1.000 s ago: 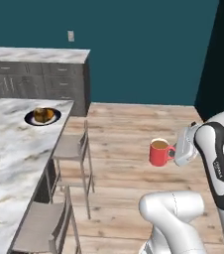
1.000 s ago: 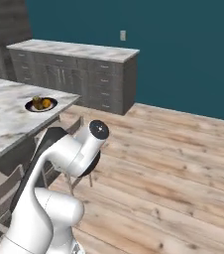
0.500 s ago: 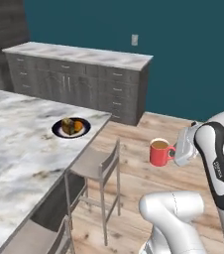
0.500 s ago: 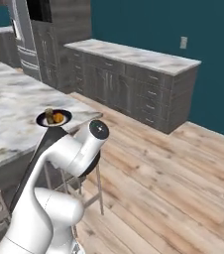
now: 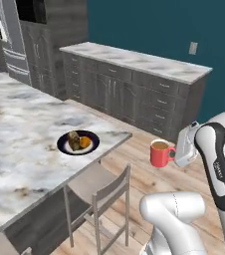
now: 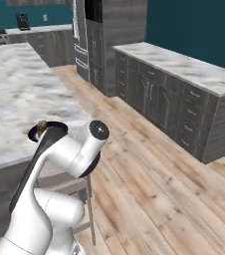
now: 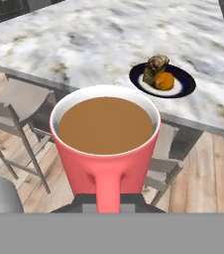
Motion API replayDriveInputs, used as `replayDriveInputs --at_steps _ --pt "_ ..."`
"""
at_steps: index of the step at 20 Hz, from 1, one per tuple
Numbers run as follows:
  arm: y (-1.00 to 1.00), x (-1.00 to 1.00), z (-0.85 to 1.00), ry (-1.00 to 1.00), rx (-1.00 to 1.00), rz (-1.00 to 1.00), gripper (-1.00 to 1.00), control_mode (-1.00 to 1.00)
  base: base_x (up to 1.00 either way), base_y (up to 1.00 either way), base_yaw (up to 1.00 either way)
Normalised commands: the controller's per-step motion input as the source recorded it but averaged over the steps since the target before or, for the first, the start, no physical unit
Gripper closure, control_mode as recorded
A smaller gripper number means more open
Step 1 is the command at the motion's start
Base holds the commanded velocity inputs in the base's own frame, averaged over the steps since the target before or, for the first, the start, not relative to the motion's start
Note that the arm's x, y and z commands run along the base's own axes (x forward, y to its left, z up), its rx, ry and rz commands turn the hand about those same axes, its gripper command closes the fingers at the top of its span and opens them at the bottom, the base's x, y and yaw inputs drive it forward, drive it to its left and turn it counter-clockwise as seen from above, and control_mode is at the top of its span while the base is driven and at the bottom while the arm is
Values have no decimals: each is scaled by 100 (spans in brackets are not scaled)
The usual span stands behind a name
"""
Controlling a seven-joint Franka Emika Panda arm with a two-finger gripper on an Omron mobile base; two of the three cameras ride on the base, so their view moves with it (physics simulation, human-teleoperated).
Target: Pick up the brewed coffee from the coffee machine and place it next to the breakfast plate on the dining counter.
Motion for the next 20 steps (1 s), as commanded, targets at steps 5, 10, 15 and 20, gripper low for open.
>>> replayDriveInputs --at_steps 5,10,15,20 --pt "0 0 0 0 0 0 100 100 98 -60 60" --pt "0 0 0 0 0 0 100 100 100 -29 67" --pt "0 0 0 0 0 0 100 100 100 -18 73" --pt "-20 42 -18 0 0 14 100 -100 40 -5 27"
